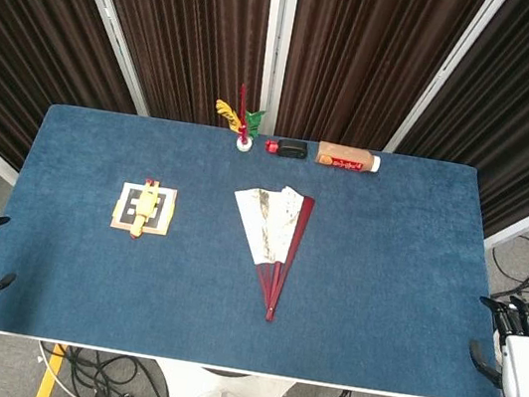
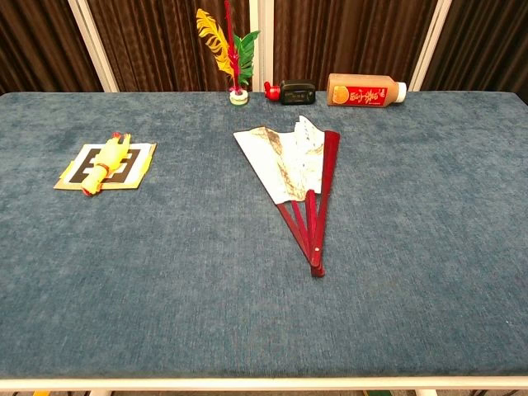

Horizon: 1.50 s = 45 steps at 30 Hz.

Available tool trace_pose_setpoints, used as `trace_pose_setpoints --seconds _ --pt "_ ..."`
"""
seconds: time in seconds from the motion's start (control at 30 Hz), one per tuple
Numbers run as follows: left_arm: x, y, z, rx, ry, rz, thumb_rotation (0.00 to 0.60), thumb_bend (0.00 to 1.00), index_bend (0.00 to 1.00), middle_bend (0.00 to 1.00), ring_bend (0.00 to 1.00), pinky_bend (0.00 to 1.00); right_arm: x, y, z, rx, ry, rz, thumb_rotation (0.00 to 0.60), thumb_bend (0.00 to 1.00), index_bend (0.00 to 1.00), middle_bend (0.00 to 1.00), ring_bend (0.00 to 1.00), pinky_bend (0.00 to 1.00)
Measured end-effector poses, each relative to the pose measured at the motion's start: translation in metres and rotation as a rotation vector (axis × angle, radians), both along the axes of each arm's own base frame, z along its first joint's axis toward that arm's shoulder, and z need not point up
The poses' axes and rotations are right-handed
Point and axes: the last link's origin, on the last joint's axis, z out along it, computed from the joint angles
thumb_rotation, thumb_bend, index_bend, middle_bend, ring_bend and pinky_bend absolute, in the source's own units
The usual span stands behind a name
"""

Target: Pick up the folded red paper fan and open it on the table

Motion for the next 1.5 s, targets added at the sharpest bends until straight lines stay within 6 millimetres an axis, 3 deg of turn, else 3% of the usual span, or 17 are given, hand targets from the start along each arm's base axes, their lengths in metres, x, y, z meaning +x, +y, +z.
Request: trace_pose_setpoints --seconds 0.33,0.43,0.63,0.83,1.07,1.27,1.5 --pt "-0.001 0.004 -0.003 0.002 0.013 -0.003 0.6 0.01 0.25 0.24 0.17 0.16 0.003 0.002 -0.001 0.019 -0.006 0.01 0.6 0.24 0.2 0.29 0.13 0.14" --pt "0.0 0.005 -0.002 0.007 0.015 -0.008 0.6 0.01 0.25 0.24 0.17 0.16 0.005 -0.001 -0.006 0.048 -0.013 0.021 0.6 0.2 0.2 0.3 0.13 0.14" --pt "0.0 0.006 -0.002 0.01 0.006 -0.014 0.6 0.01 0.25 0.24 0.17 0.16 0.018 -0.031 -0.025 0.155 -0.016 0.077 0.6 0.07 0.26 0.31 0.12 0.14" --pt "-0.001 0.004 -0.002 0.007 -0.003 -0.005 0.6 0.01 0.25 0.24 0.17 0.16 0.045 -0.093 -0.071 0.302 -0.005 0.181 0.6 0.03 0.35 0.27 0.05 0.07" --pt "-0.002 0.002 0.0 0.01 -0.009 0.013 0.6 0.01 0.25 0.24 0.17 0.16 0.085 -0.166 -0.152 0.441 0.055 0.26 0.6 0.09 0.36 0.25 0.01 0.02" --pt "-0.002 0.002 0.003 0.027 -0.019 0.023 0.6 0.01 0.25 0.24 0.17 0.16 0.114 -0.199 -0.205 0.484 0.117 0.306 0.6 0.1 0.4 0.25 0.0 0.0" --pt "-0.005 -0.002 0.004 0.034 -0.036 0.045 0.6 0.01 0.25 0.24 0.17 0.16 0.133 -0.211 -0.242 0.485 0.167 0.367 0.6 0.12 0.42 0.26 0.0 0.0"
